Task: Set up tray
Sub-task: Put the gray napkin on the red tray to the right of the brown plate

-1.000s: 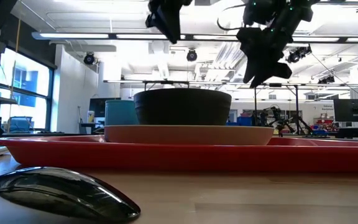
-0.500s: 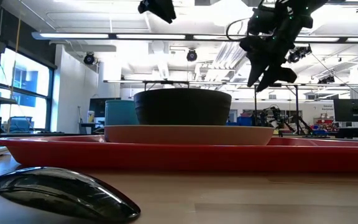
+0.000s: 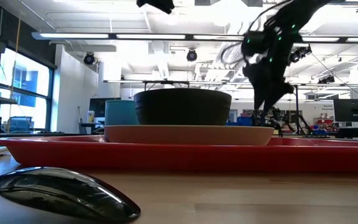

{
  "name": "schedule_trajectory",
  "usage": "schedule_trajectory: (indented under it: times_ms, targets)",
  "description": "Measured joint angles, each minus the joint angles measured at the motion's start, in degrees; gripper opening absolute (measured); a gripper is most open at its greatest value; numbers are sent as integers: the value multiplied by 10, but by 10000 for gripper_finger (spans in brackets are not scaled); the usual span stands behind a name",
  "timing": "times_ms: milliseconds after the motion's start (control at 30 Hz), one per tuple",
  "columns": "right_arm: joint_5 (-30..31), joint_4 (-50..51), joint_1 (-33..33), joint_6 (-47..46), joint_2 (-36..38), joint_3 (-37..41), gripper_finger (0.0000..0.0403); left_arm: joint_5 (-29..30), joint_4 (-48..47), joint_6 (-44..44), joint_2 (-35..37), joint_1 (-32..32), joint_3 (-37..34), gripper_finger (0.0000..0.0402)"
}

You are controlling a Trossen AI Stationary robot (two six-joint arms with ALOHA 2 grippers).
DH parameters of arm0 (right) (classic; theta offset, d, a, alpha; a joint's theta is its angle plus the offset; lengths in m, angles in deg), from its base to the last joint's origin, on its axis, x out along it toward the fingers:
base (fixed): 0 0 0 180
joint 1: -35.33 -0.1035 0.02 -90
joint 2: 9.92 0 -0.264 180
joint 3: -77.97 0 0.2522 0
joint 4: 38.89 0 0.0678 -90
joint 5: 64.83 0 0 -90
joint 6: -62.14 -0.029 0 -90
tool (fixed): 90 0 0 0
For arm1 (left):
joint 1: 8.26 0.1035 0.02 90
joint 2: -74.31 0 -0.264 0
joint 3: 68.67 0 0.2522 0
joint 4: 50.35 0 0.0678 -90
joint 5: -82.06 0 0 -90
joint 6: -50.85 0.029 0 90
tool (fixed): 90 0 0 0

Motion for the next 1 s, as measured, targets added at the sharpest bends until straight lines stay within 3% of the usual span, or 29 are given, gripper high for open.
schedule_trajectory:
  times_ms: [233,400,800,1000]
  targets:
    - [24,2,0,85,-91,0,207,-58,69,-116,16,-7,0,156]
    - [32,4,2,132,-138,0,210,-103,93,-152,27,-15,1,156]
    - [77,-1,1,185,-193,-3,201,-96,65,-185,23,-58,0,156]
    - [84,-31,7,186,-195,-1,171,-72,62,-198,24,-80,0,156]
